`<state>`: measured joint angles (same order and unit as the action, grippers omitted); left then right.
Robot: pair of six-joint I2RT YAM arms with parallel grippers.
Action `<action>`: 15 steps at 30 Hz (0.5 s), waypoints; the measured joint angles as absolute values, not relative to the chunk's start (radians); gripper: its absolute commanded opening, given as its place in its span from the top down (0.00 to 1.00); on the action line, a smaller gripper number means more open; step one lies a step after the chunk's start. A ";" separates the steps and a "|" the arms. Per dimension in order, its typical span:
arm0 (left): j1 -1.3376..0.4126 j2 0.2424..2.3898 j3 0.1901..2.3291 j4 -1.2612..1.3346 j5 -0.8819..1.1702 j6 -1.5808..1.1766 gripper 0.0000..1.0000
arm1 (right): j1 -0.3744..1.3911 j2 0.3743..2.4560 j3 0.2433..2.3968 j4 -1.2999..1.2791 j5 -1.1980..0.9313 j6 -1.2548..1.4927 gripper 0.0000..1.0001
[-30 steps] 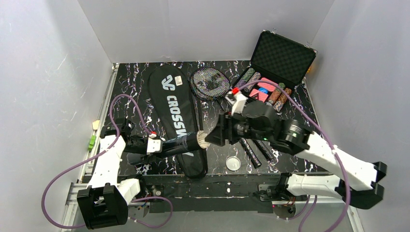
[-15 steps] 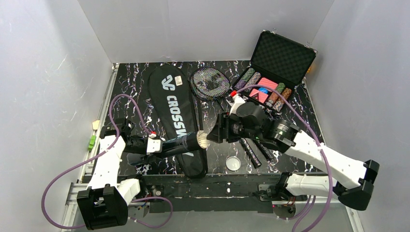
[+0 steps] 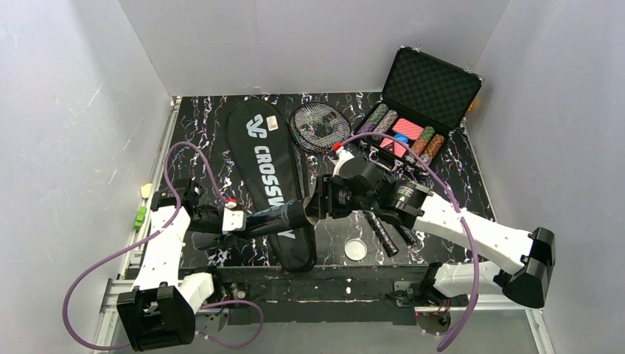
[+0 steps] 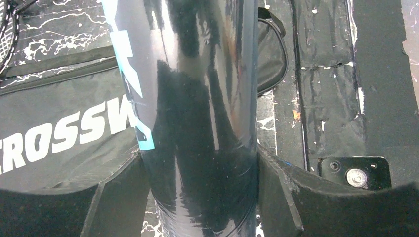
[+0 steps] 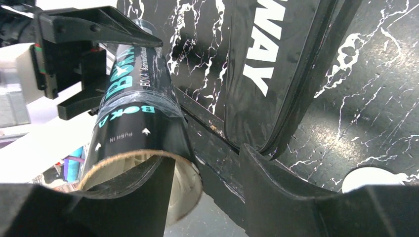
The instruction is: Pack up the badminton gear
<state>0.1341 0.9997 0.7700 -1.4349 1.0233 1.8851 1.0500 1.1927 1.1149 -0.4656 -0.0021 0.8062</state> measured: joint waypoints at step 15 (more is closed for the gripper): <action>0.133 1.011 0.792 -1.447 1.033 1.874 1.00 | 1.092 1.249 1.116 -0.383 0.028 0.844 0.28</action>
<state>0.1329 1.0111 0.7918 -1.4471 1.0328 1.8736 1.0916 1.2491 1.1156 -0.3832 0.0280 0.8436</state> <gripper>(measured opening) 0.644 0.683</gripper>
